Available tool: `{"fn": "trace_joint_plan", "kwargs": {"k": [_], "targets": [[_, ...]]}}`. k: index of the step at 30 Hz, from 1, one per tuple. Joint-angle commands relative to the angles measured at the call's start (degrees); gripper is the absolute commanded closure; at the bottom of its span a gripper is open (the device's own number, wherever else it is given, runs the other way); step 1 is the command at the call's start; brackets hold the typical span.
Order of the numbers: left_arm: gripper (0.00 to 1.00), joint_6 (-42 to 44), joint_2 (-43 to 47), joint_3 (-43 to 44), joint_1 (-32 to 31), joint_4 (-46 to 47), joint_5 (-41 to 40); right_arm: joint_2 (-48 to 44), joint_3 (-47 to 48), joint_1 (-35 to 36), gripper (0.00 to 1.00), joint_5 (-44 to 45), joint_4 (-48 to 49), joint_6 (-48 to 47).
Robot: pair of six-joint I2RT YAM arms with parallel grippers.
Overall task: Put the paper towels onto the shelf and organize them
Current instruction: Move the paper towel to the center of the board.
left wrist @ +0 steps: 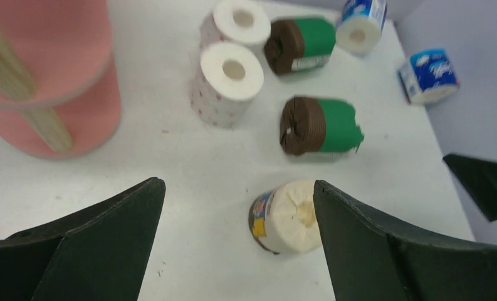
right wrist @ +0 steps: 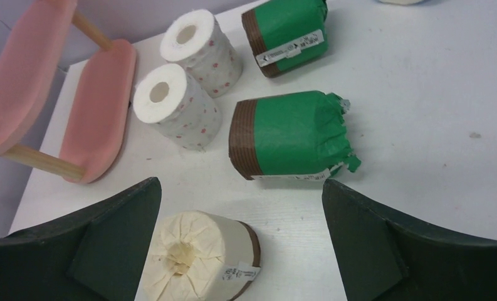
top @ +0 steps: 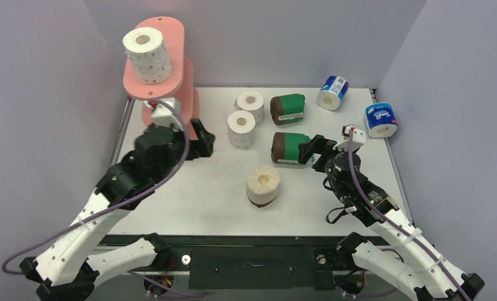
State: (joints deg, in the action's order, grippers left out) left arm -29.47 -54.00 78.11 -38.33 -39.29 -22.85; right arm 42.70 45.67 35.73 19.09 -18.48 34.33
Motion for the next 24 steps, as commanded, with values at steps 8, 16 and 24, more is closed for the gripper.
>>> {"fn": "trace_joint_plan", "kwargs": {"k": [8, 16, 24], "targets": [[0.13, -11.24, -5.7, -16.75, -17.03, 9.52, -2.29, -2.5, -5.42, 0.23, 0.05, 2.47, -3.3, 2.6], [0.13, -16.22, -12.56, -23.68, -17.22, 19.48, 5.87, -3.35, -10.21, 0.03, 0.06, 1.6, -5.75, 3.61], [0.2, -14.37, -23.94, -20.24, -17.29, 22.65, 10.05, -4.38, -13.04, 0.0, 0.07, -0.4, -4.91, 4.1]]}}
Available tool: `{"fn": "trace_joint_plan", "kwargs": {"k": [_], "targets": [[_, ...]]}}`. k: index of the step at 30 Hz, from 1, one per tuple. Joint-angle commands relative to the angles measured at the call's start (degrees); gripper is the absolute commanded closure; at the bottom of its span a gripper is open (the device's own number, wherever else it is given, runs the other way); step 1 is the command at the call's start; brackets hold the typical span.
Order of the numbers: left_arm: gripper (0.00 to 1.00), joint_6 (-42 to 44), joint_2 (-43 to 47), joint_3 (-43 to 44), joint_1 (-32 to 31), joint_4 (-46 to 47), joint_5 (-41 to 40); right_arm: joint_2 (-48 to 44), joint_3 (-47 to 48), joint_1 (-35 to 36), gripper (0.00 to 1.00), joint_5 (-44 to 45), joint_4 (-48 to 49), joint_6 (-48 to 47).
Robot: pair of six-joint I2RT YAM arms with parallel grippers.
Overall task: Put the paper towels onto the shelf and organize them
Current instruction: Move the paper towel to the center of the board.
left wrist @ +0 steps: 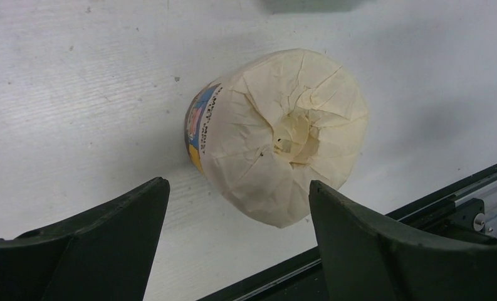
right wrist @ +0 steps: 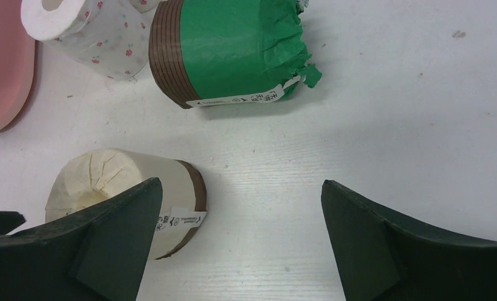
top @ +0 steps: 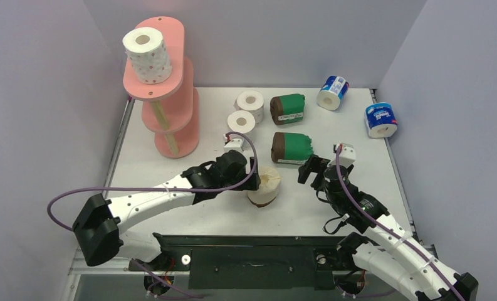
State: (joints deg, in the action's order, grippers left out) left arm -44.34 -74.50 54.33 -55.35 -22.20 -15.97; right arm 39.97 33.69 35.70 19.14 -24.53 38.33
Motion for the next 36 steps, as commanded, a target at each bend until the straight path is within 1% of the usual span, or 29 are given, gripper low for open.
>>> {"fn": "trace_joint_plan", "kwargs": {"k": [1, 7, 11, 17, 19, 25, 36], "targets": [[0.21, 0.53, -4.15, 3.8, -0.28, 5.53, 3.15, -2.31, -1.47, 0.0, 0.07, -0.08, 1.1, -0.29], [0.26, 1.98, -7.44, 5.35, -0.24, 5.46, 1.9, -4.4, -3.24, -0.04, 0.07, 0.62, 1.85, -0.53], [0.3, 4.22, -11.0, 8.88, -0.14, 2.6, 1.08, -4.76, -3.0, -0.13, 0.07, 1.71, 1.88, -0.87], [0.32, 3.35, -12.73, 7.0, -0.11, 4.26, 1.73, -5.68, -3.48, -0.12, 0.07, 1.91, 0.59, 0.55], [0.34, 3.12, -13.2, 6.4, -0.11, 4.88, 1.96, -6.38, -3.8, -0.1, 0.07, 1.91, 0.48, 0.8], [0.46, 3.11, -14.87, 6.0, -0.11, 6.15, 2.98, -6.43, -3.87, -0.1, 0.07, 1.79, 0.28, 1.15], [0.62, 2.73, -15.41, 5.15, -0.11, 7.73, 4.7, -6.23, -3.63, -0.09, 0.07, 1.89, 0.15, 1.26]]}}
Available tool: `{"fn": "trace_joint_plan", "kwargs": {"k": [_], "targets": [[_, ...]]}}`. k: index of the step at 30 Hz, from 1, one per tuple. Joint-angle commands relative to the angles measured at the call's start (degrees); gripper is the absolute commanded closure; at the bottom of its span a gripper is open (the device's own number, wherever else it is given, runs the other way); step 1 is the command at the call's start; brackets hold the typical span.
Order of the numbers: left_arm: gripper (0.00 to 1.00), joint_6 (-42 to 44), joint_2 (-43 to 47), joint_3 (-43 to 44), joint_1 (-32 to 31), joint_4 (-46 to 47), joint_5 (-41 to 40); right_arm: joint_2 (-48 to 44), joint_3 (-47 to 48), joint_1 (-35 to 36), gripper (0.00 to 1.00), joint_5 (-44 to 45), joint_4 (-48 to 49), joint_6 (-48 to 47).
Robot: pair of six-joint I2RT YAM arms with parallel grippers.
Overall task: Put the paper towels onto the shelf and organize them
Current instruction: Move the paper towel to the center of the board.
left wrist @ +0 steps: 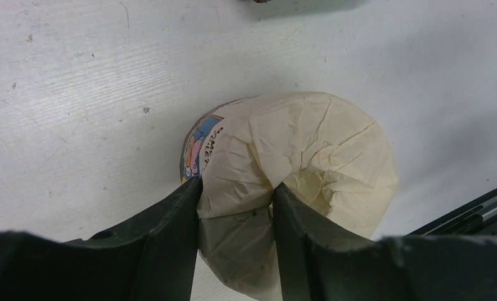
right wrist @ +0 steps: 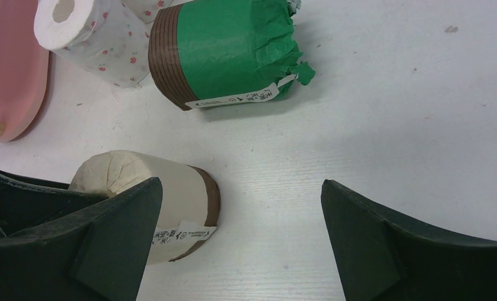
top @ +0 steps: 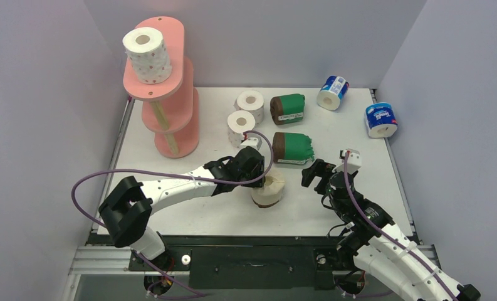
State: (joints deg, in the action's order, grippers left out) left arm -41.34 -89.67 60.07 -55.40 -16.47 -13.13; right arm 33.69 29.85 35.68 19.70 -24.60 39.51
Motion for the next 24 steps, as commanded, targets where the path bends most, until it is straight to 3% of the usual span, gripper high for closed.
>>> {"fn": "trace_joint_plan", "kwargs": {"k": [1, 8, 16, 24], "targets": [[0.64, -0.33, -0.02, -0.69, -0.06, 2.09, 1.86, 0.05, 0.26, -0.03, 0.07, 1.31, 0.24, 0.16], [0.75, -0.27, 1.5, -1.12, -0.06, 1.91, 1.91, 0.53, 0.83, -0.06, 0.07, 0.91, 0.22, 0.15], [0.77, -0.37, 7.76, -1.72, 0.22, -2.59, -2.65, 1.91, 3.32, -0.02, 0.07, -5.22, 0.58, -2.2], [0.79, -4.92, 14.64, -6.2, 1.86, -7.1, -8.27, 11.05, 8.14, 4.3, 0.07, -11.61, 3.37, -3.21]]}}
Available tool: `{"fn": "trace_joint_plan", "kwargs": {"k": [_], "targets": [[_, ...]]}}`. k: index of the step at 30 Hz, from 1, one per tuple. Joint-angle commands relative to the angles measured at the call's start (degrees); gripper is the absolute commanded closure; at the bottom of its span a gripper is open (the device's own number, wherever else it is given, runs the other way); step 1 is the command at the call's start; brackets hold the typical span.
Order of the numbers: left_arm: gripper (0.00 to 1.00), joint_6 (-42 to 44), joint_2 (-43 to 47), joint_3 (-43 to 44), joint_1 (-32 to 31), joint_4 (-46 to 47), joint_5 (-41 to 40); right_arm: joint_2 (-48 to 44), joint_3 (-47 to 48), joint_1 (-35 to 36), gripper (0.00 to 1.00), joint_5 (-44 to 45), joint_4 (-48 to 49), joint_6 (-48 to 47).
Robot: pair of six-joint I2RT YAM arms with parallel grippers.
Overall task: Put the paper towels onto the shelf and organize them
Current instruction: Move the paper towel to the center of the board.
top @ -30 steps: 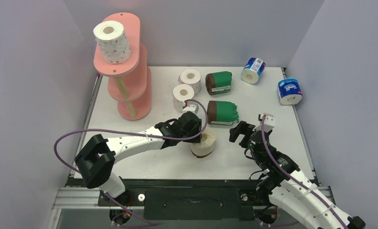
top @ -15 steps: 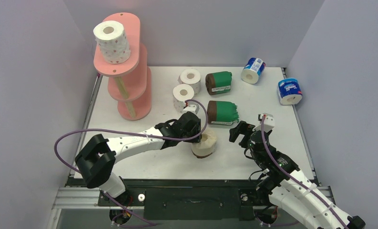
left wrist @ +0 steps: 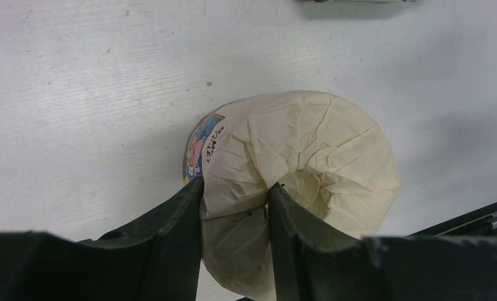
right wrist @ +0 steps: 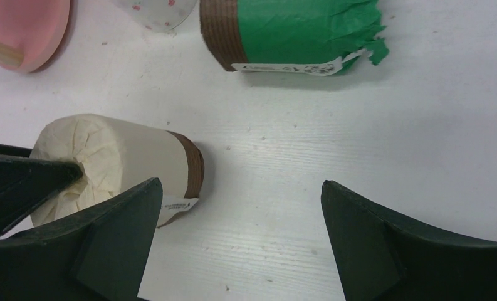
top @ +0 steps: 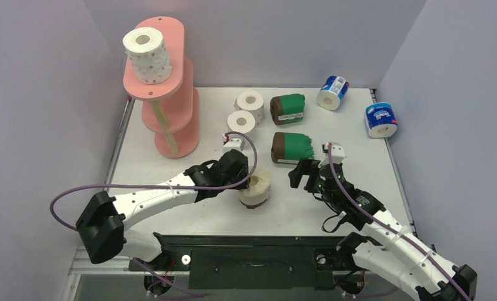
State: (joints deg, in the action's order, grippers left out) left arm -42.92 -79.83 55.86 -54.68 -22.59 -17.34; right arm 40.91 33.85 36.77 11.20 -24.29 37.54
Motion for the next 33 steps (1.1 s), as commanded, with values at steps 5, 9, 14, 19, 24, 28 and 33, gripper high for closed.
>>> {"fn": "trace_joint_plan", "kwargs": {"k": [5, 9, 14, 19, 24, 28, 33], "targets": [[0.79, -5.41, 7.09, -5.79, 2.22, -0.02, -4.28, 13.94, 9.65, 9.53, 0.07, -0.04, 3.8, -1.55], [0.79, -5.77, 7.4, -6.74, 2.37, -0.38, -4.59, 20.81, 13.96, 12.68, 0.07, 1.32, 4.16, -0.62], [0.78, -5.67, 8.27, -7.51, 2.53, -0.52, -5.4, 28.88, 18.2, 15.6, 0.07, 0.02, 5.52, -0.52], [0.73, -5.17, 9.04, -7.68, 2.64, -0.66, -5.25, 33.83, 21.52, 17.02, 0.09, -0.22, 5.7, -0.25], [0.54, -4.99, 10.04, -7.69, 2.69, -1.19, -5.64, 36.2, 23.23, 17.3, 0.1, -1.04, 5.36, -0.68], [0.37, -5.0, 11.09, -7.34, 2.66, -1.71, -5.79, 37.44, 24.21, 17.55, 0.1, -1.36, 4.47, -1.02], [0.25, -5.01, 13.35, -6.37, 2.64, -3.7, -7.09, 38.21, 24.15, 17.72, 0.1, -1.5, 4.2, -1.3]]}}
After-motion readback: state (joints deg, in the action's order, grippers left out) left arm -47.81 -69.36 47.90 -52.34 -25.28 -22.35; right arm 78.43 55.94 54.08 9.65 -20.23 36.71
